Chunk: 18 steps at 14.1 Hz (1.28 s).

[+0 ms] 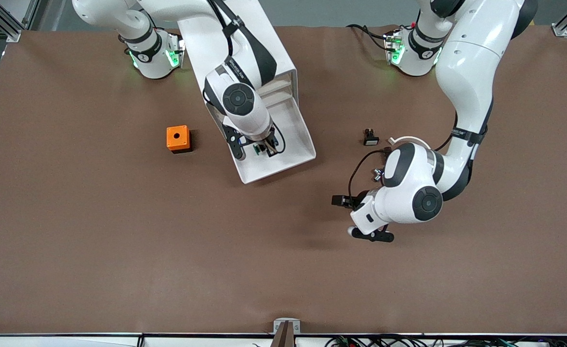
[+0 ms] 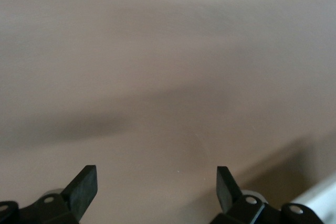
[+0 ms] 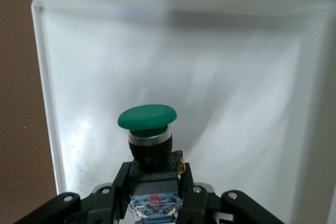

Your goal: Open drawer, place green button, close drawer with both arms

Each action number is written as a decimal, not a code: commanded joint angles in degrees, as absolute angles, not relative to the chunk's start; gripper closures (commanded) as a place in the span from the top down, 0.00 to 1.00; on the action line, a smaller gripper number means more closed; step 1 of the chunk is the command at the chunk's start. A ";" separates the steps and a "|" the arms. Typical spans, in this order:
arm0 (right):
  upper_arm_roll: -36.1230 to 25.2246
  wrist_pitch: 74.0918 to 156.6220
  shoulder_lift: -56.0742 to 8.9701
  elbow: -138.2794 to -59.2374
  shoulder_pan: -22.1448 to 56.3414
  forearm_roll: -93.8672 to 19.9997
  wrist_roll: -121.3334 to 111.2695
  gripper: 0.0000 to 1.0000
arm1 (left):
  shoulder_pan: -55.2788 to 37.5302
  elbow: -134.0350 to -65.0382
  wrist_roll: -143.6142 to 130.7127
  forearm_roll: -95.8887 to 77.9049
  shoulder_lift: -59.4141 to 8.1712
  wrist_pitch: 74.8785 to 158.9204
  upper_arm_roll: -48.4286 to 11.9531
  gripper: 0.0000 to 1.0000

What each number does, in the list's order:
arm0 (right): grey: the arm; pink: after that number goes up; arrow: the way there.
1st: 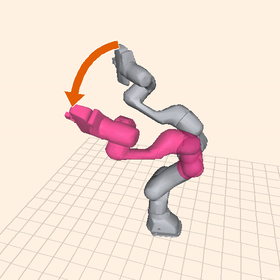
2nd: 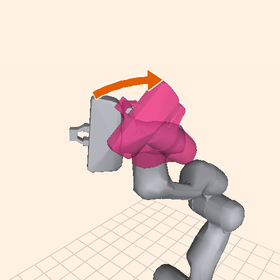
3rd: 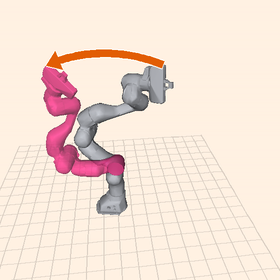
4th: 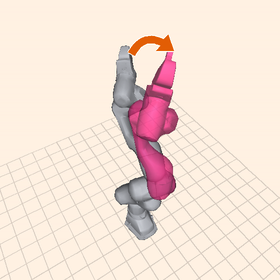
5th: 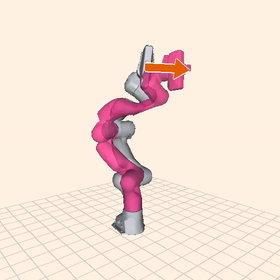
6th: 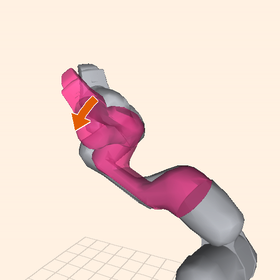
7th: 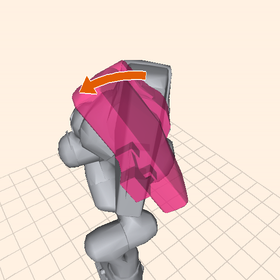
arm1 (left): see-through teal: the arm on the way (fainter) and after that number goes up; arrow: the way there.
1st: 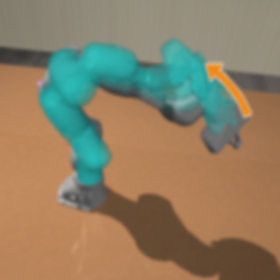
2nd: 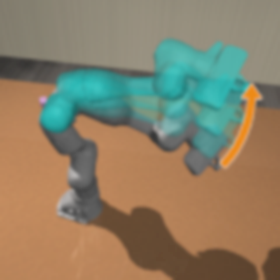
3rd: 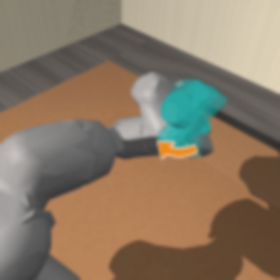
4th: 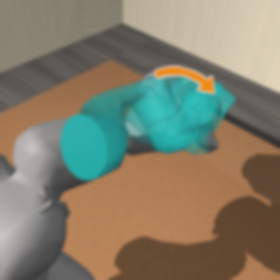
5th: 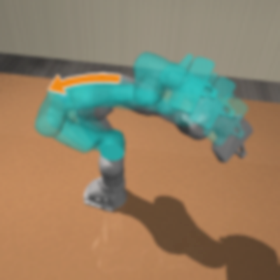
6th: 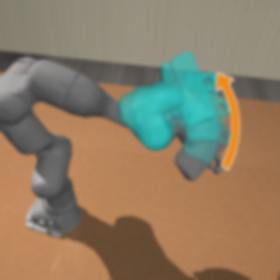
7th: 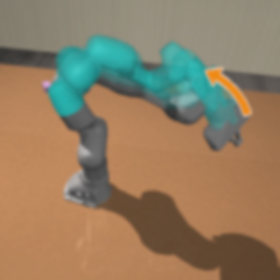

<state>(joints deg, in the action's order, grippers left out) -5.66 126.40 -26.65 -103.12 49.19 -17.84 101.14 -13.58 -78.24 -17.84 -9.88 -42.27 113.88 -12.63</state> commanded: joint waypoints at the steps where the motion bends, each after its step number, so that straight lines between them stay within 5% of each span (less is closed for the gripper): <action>1: -6.24 126.74 -28.47 -101.52 49.92 -19.07 101.95 0.22 | -14.59 -78.75 -29.93 -6.42 -40.69 113.11 -12.48 1.00; 5: -6.24 126.74 -29.27 -100.99 49.92 -19.07 102.04 0.28 | -15.64 -78.84 -38.83 -3.36 -40.78 113.55 -11.95 1.00; 8: -6.24 126.13 -29.09 -100.73 49.92 -18.81 102.04 1.00 | -16.00 -78.84 -44.98 -0.44 -41.22 114.34 -12.48 1.00; 18: -7.82 95.13 -24.62 -83.68 44.40 -14.59 94.96 1.00 | -23.81 -80.24 -56.94 -0.35 -42.54 121.89 -12.57 1.00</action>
